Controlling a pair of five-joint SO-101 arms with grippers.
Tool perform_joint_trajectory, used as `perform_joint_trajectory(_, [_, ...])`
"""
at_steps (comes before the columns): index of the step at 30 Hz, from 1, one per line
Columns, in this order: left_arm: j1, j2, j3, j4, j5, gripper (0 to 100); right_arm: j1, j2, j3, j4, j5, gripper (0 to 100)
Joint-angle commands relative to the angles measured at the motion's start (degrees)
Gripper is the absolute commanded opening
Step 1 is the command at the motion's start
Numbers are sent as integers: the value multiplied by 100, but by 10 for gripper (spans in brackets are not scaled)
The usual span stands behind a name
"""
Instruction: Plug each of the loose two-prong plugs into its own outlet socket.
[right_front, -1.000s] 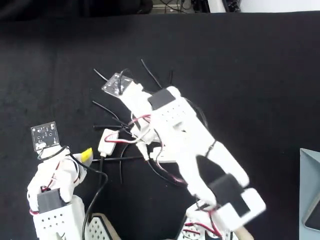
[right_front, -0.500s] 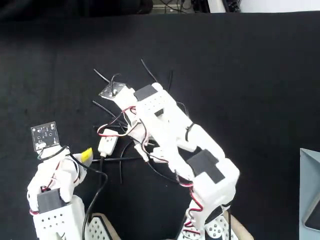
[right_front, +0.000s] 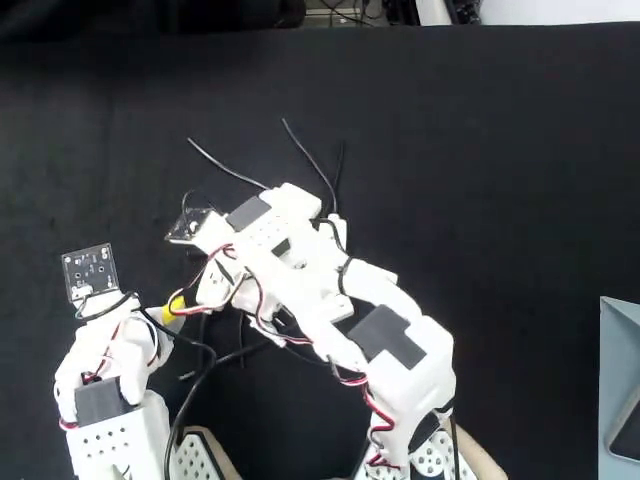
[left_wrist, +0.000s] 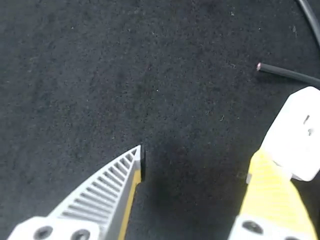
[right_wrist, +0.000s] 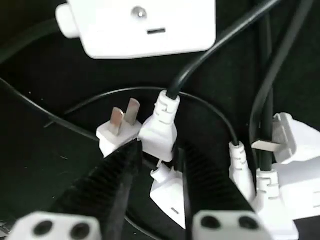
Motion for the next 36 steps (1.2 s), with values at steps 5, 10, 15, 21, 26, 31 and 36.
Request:
perform_joint_trajectory(5, [-66,-18,-110,-70,9,332,-88,-13,-295,18,-18,121])
perform_joint_trajectory(10, [-66,-18,-110,-70,9,332,-79,-48,-303,-97,-615,121])
perform_joint_trajectory(15, [-66,-18,-110,-70,9,332,-79,-119,-558,255,-1213,170])
perform_joint_trajectory(21, [-66,-18,-101,-70,9,332,-88,40,-637,220,-1336,200])
perform_joint_trajectory(26, [-66,-18,-101,-70,9,332,-70,523,-549,-18,-1336,176])
perform_joint_trajectory(31, [-66,-18,-101,-70,9,332,-70,734,-593,-18,-1327,76])
perform_joint_trajectory(36, [-66,-18,-101,-70,9,332,26,391,-558,229,-1152,10])
